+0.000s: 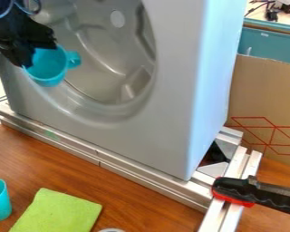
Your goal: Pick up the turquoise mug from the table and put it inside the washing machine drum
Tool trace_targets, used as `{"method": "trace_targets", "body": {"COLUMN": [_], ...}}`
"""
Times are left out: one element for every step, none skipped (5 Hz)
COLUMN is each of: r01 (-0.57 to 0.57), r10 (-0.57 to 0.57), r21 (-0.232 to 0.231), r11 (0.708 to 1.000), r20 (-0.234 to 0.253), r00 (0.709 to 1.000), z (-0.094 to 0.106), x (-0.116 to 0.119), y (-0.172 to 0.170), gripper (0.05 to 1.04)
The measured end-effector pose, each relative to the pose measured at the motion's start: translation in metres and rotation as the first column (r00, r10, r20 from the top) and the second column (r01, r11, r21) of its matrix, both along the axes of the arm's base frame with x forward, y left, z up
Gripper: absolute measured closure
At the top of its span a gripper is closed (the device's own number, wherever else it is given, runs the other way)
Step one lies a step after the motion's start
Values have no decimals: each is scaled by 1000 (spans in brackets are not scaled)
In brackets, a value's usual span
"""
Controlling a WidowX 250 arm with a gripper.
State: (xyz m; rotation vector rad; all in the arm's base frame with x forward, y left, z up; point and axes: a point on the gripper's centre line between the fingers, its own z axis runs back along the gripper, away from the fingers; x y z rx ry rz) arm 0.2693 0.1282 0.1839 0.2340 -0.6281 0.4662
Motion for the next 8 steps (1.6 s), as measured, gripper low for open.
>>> {"method": "trace_targets", "body": {"r01": [-52, -67, -56, -66, -70, -59, -55, -49], "r10": [53, 67, 53, 66, 71, 61, 55, 48], "r21": [-49, -78, -131, -156, -193, -210, -236, -241], "r11": [997, 995, 990, 986, 979, 976, 970, 969], "r20": [16, -12, -24, -7, -1, 3, -6, -10], "r00": [998, 998, 998, 998, 997, 998, 998, 999], "z": [-10, -33, -49, -52, -57, -61, -66, -66], "x": [17, 38, 56, 75, 85, 99, 110, 113], "y": [14, 23, 22, 18, 16, 11, 6, 3], "gripper": [1003, 1003, 1003, 1003, 1003, 1003, 1004, 976]}}
